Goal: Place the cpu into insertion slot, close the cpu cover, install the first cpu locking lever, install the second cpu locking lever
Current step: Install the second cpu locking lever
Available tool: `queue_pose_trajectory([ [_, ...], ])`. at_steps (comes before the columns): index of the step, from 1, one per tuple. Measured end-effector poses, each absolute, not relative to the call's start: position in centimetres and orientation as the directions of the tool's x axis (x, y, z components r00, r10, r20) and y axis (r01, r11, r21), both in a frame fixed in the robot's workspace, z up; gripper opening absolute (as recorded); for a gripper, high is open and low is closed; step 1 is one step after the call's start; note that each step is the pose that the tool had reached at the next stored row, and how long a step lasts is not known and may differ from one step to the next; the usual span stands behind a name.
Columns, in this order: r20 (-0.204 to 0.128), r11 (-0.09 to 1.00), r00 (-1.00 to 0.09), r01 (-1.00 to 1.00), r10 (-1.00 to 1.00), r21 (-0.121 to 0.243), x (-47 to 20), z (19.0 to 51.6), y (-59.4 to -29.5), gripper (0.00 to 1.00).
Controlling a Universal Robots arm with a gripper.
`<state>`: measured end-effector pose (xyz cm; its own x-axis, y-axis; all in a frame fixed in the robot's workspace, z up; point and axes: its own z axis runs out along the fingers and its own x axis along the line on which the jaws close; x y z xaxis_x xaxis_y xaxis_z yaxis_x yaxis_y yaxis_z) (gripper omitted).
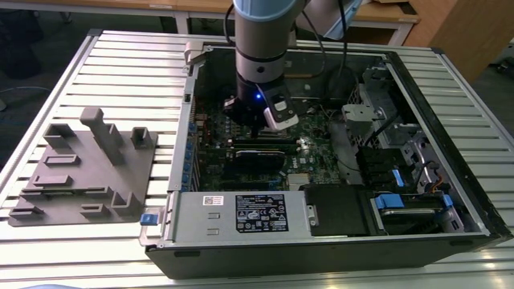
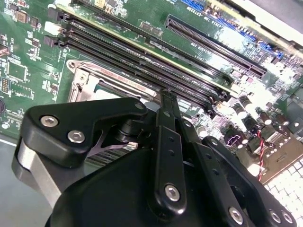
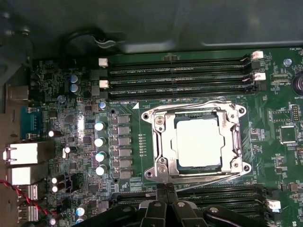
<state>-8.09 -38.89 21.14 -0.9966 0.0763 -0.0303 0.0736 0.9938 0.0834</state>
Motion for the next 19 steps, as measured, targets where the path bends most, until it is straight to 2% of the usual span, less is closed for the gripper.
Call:
queue_pose_trajectory([
  [19, -0.03, 0.994, -0.997, 0.074, 0.076, 0.084, -8.61, 20.32, -38.89, 0.11],
])
